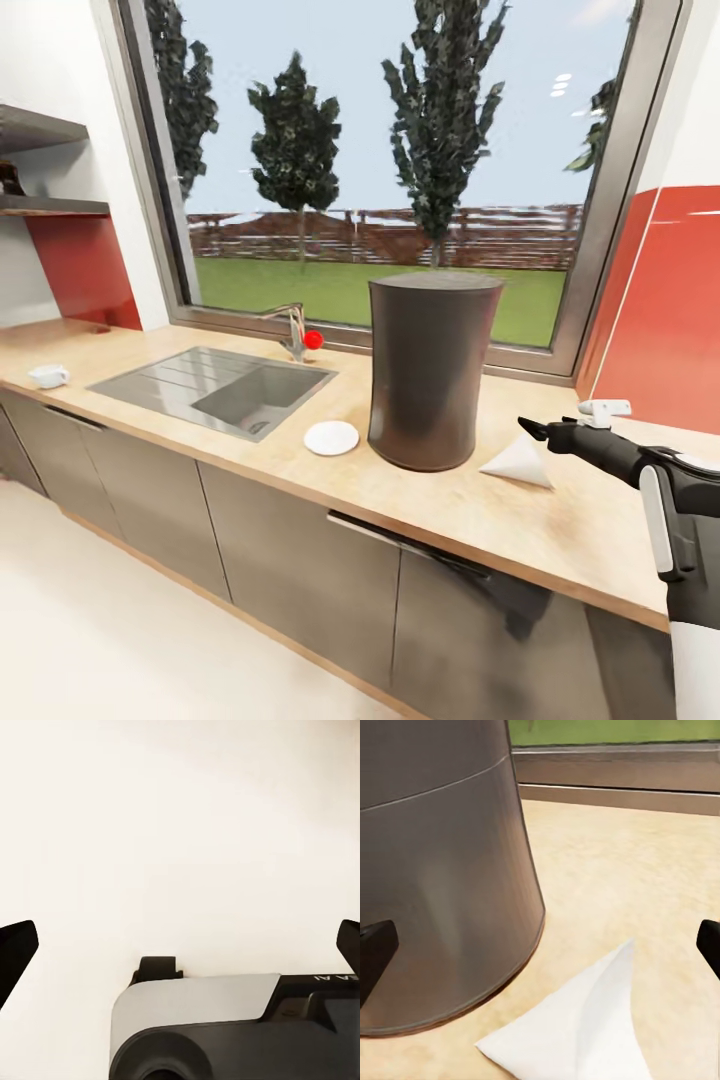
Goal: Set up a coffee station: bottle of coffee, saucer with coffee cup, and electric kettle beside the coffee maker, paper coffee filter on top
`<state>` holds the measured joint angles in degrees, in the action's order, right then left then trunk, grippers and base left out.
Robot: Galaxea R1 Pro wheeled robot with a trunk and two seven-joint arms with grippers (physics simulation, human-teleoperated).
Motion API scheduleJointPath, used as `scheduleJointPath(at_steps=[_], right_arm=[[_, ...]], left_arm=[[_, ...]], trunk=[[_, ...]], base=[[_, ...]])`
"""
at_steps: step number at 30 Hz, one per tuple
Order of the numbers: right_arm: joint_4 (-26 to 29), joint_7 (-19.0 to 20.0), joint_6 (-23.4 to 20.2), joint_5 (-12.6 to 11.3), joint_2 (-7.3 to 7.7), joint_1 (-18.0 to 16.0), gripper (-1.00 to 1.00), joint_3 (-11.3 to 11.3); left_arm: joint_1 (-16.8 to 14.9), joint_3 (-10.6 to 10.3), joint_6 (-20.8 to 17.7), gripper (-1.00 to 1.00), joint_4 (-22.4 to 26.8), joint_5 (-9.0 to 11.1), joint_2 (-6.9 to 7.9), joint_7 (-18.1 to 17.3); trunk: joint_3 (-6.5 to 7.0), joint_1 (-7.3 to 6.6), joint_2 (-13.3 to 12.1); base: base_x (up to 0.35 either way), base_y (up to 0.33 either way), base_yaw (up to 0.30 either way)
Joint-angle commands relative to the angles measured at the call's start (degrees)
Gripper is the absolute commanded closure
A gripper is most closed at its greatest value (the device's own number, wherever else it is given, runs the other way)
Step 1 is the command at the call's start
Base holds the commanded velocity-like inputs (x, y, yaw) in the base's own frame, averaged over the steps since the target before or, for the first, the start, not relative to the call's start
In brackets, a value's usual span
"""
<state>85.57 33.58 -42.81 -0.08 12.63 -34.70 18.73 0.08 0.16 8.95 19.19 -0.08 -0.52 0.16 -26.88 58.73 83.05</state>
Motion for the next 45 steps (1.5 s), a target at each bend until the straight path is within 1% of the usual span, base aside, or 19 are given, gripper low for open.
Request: scheduleJointPath(at_steps=[1,17,18,25,45], right_arm=[[0.04,0.26,-0.34,0.00,-0.01,-0.04,-1.00,0.08],[-0.05,0.35,-0.59,-0.18,-0.23,-0.01,-1.00,-0.01],[-0.05,0.35,-0.60,-0.18,-0.41,-0.01,-1.00,-0.01],[-0.05,0.35,-0.60,-0.18,-0.50,-0.03,-1.00,-0.01],[-0.08,0.35,-0.60,-0.18,-0.57,-0.01,-1.00,-0.01]], left_arm=[[0.01,0.02,0.10,-1.00,0.06,-0.01,-0.01,0.02],[0.01,0.01,0.10,-1.00,0.05,-0.01,-0.01,0.02],[0.01,0.01,0.10,-1.00,0.06,-0.01,-0.01,0.02],[0.01,0.01,0.10,-1.00,0.06,-0.01,-0.01,0.02],[0.01,0.01,0.10,-1.00,0.06,-0.01,-0.01,0.02]], trunk=[[-0.05,0.00,0.03],[-0.05,0.00,0.03],[-0.05,0.00,0.03],[-0.05,0.00,0.03],[-0.05,0.00,0.03]], base=[[-0.011,-0.138,0.042],[-0.001,-0.071,0.009],[0.000,-0.012,0.202],[0.000,-0.005,0.106],[0.000,0.000,0.008]])
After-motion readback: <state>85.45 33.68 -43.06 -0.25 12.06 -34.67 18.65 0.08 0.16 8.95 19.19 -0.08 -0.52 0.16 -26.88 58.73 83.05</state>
